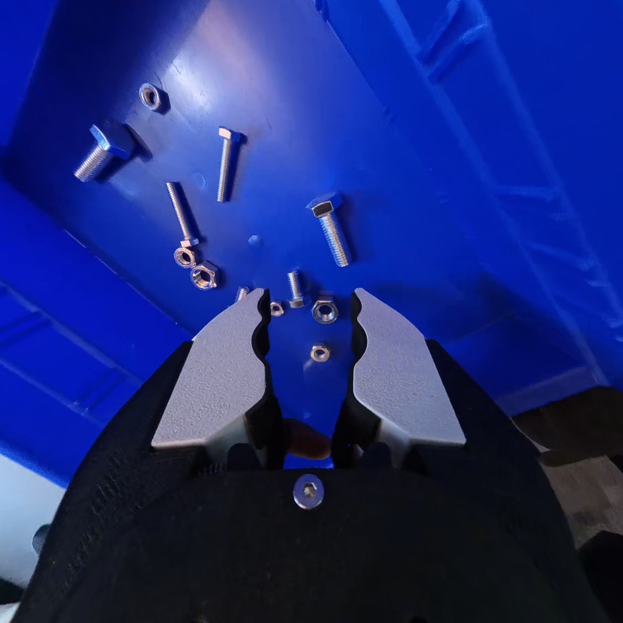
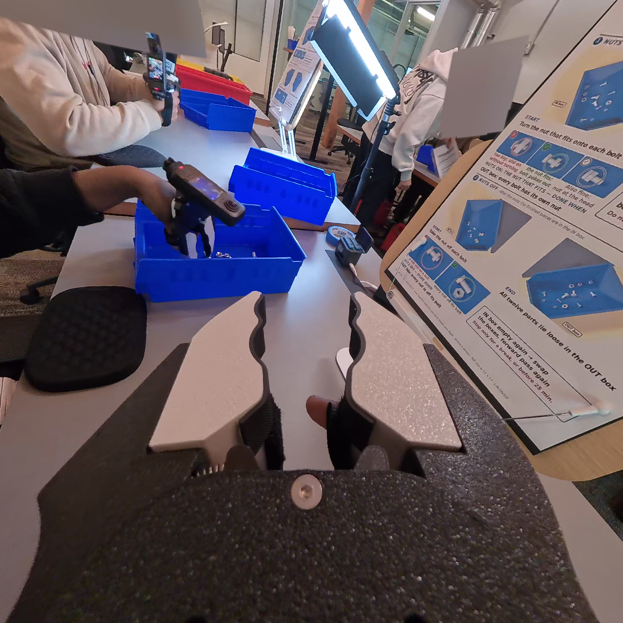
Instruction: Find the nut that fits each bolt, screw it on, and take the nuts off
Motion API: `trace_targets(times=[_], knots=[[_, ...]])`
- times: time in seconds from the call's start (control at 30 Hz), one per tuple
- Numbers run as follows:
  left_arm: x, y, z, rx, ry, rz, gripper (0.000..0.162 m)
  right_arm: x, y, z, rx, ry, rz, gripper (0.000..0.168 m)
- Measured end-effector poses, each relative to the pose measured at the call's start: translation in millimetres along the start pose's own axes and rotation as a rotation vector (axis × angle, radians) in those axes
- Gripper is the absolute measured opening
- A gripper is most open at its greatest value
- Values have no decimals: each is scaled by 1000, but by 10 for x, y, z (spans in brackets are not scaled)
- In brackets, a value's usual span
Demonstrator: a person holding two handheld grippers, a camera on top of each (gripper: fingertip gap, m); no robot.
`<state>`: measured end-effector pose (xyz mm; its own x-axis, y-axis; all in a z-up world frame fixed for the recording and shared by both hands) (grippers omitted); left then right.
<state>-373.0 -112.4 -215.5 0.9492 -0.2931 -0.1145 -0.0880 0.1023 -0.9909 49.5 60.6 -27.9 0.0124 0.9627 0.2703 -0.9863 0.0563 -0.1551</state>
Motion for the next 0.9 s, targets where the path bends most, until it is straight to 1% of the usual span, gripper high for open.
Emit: trace_targets(times=[0.23, 0.3, 0.4, 0.47, 0.6, 0.8, 0.9], knots=[[-43, 186, 16, -62, -11, -48, 45, 12, 4, -7, -2, 2, -5, 48], [-48, 185, 17, -35, -25, -55, 43, 13, 8, -7, -1, 3, -6, 48], [-38, 196, 6, -27, -33, -103, 32, 13, 20, -8, 0, 4, -5, 48], [-47, 201, 3, -34, -38, -126, 28, 10, 31, -10, -2, 4, -5, 48], [-66, 205, 3, -60, -23, -127, 13, 2, 32, -9, -7, -2, -6, 48], [-50, 201, -4, -58, 19, -122, 12, 17, 17, -14, 0, 6, -12, 48], [-60, 173, -39, -17, 14, -114, 10, 26, 12, -22, -4, 8, -15, 48]])
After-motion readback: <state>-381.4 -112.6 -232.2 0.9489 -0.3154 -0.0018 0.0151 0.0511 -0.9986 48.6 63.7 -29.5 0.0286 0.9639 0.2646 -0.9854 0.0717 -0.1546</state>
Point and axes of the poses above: each gripper's, where its closed fingertips meet, y out along the fingers, z out of its top, x = y × z across the jaws, the point moved 9 cm from there along -y, back along the fingers, and after that the axes turned 1 degree about -z, right-handed, at the moved point
